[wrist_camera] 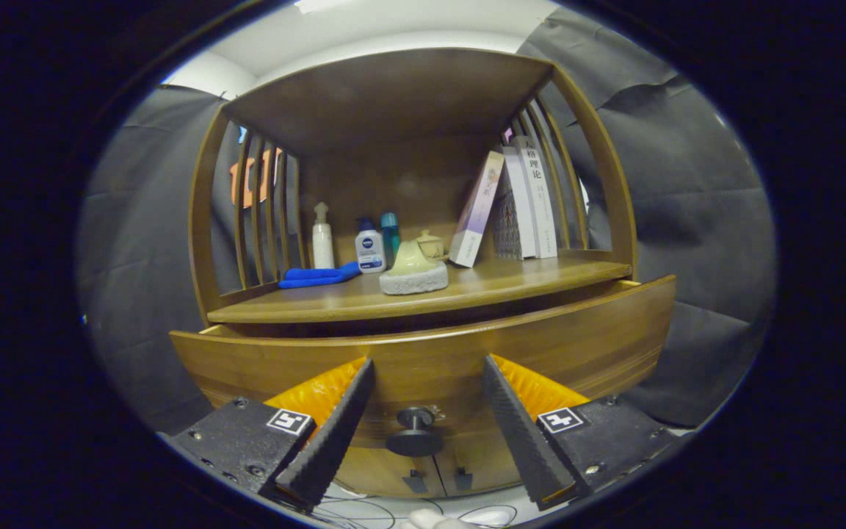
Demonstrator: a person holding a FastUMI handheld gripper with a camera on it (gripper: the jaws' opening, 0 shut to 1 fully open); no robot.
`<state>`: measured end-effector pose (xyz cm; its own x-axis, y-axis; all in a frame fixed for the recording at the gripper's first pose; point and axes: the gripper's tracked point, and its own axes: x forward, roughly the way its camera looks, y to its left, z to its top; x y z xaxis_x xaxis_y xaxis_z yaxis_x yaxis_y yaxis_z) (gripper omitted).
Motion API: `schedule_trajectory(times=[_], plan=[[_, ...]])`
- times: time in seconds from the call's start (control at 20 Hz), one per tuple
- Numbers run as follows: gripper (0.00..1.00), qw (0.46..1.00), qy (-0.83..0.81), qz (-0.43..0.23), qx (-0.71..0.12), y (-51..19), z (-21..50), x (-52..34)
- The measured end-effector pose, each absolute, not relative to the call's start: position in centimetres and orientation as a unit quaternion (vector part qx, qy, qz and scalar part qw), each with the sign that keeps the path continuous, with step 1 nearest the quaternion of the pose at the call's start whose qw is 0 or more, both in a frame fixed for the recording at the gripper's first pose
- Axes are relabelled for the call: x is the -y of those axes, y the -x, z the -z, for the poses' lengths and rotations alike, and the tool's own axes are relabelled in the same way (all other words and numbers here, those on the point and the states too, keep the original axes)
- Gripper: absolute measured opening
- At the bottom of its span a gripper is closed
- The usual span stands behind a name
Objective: Pull open the drawer, take out the items inside it, and place them on the countertop above the cabinet.
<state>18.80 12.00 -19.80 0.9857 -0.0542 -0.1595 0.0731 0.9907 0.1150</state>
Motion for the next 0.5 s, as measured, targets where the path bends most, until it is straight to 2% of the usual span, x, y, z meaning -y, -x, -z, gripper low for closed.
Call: schedule_trajectory(times=[0.5], plan=[[0.98, 0.994, -0.06, 0.036, -0.089, -22.9, 20.0, -12.0]])
